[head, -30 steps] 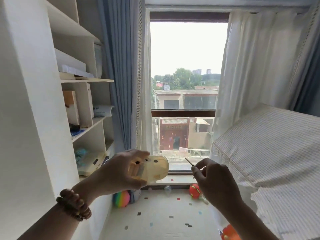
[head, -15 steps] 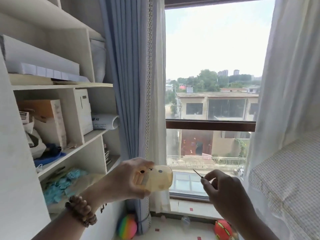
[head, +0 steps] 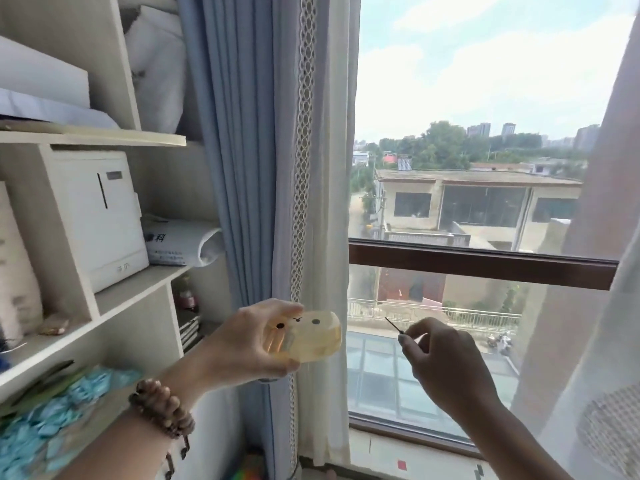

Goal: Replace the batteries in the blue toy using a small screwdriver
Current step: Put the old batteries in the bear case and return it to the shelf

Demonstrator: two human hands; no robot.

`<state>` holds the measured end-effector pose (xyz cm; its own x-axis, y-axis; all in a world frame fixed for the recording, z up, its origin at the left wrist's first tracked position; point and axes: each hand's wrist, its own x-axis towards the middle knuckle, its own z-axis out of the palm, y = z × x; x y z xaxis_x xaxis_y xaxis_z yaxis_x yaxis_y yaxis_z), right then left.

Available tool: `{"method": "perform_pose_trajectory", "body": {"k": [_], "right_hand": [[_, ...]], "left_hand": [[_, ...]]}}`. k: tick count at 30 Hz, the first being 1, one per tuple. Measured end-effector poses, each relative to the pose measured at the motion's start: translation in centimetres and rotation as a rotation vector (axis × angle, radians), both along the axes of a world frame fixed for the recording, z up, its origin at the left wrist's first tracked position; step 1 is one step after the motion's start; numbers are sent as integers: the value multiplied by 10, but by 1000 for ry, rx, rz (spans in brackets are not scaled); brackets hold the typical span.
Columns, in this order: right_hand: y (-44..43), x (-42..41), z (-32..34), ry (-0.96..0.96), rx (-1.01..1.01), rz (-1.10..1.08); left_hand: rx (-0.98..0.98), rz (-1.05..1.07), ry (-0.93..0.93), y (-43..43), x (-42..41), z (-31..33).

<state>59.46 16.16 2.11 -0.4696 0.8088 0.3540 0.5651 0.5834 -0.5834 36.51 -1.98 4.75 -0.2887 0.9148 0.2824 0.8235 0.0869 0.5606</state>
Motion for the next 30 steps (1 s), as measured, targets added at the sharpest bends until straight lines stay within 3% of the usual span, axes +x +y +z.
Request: {"method": "perform_pose_trajectory", "body": {"k": [5, 11, 21, 30], "right_hand": [[64, -86, 1, -18, 2, 43], [105, -204, 3, -29, -41, 196], [99, -439, -5, -98, 43, 763], [81, -549, -8, -67, -29, 1139]], "left_hand": [[-7, 59, 12, 58, -70, 6], [10, 277, 10, 73, -148, 7], [40, 892, -11, 22, -261, -9], [-73, 1289, -14, 9, -285, -23]]}}
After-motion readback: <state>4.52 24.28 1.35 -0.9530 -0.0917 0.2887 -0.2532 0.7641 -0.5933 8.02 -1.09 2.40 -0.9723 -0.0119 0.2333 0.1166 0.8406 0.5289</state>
